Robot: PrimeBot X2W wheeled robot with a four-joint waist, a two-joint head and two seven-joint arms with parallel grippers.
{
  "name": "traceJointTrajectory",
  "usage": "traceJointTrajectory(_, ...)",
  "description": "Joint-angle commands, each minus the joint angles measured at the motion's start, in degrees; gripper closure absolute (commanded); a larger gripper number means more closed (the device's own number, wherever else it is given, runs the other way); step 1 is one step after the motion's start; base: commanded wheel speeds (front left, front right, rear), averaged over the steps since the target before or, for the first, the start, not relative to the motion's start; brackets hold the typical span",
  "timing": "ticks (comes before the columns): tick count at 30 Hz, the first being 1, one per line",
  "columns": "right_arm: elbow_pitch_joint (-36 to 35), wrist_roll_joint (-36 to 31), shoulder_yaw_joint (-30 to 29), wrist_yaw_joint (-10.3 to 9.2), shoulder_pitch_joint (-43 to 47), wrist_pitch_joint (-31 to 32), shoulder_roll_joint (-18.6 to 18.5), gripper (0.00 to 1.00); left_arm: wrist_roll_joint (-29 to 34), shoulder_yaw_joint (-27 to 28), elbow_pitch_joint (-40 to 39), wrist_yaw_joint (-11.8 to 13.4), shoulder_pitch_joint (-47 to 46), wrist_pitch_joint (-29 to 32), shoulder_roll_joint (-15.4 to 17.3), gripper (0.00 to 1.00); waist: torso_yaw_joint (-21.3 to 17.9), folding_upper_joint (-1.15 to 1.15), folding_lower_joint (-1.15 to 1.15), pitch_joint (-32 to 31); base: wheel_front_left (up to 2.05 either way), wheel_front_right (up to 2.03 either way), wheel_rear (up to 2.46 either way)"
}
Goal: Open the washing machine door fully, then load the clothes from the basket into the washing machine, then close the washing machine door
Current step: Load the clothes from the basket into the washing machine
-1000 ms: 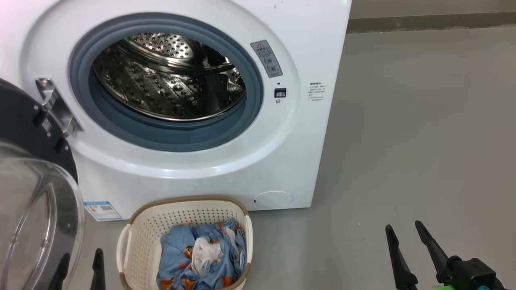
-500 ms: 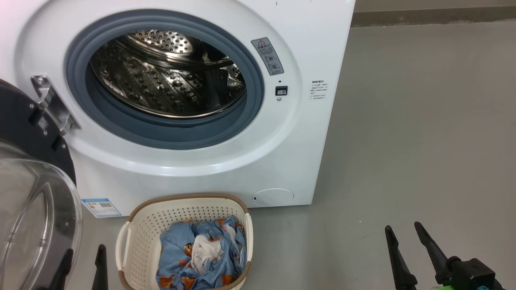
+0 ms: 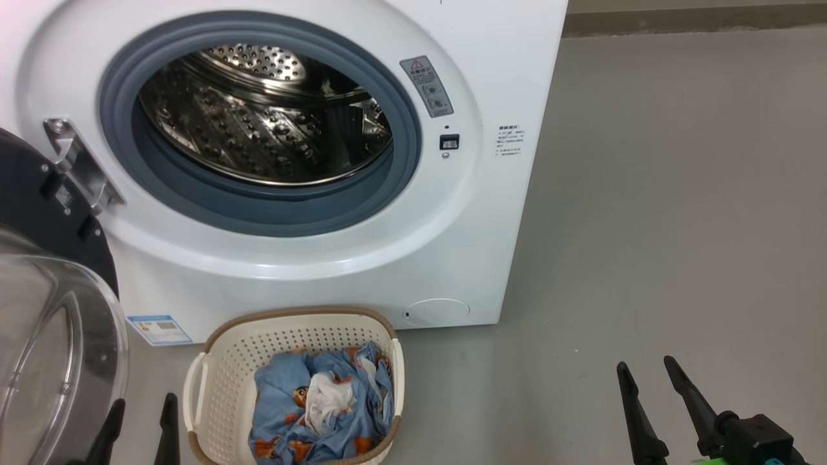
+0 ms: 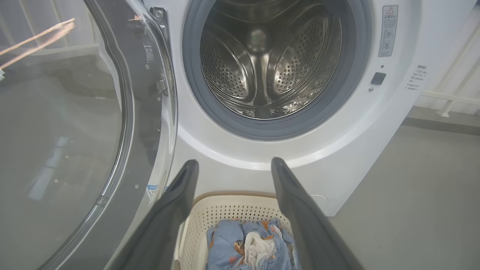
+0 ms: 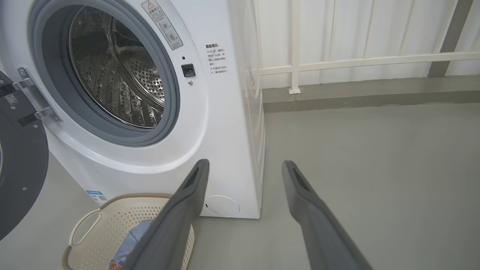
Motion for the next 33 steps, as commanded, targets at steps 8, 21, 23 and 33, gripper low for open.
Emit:
traceJointTrajectory(8,-1.63,0.45,1.76,0.17,-2.28,-0.69,-0.43,0.0,-2.41,1.43,-1.22,-0.09,-3.53,-0.38,1.52,0.0,0.02,0.0,0.0,1.82,0.0,0.0,0.0)
traceJointTrajectory(21,-1.85,0.89,2.7,0.17,-3.66,-0.69,-0.43,0.0,-4.04,-1.17,-0.33,-0.09,-5.95,-0.38,2.35,0.0,-0.96,0.0,0.0,5.28,0.0,0.0,0.0)
traceJointTrajectory(23,-1.96,0.87,2.71,0.17,-3.75,-0.69,-0.43,0.0,-4.2,-1.3,-0.32,-0.09,-6.12,-0.38,2.46,0.0,-1.0,0.0,0.0,5.65,0.0,0.0,0.0)
traceJointTrajectory(33,-2.65,0.25,3.02,0.17,-4.6,-0.69,-0.43,0.0,-5.59,-2.27,0.41,-0.09,-8.07,-0.38,3.57,0.0,-0.72,0.0,0.0,9.6,0.0,0.0,0.0)
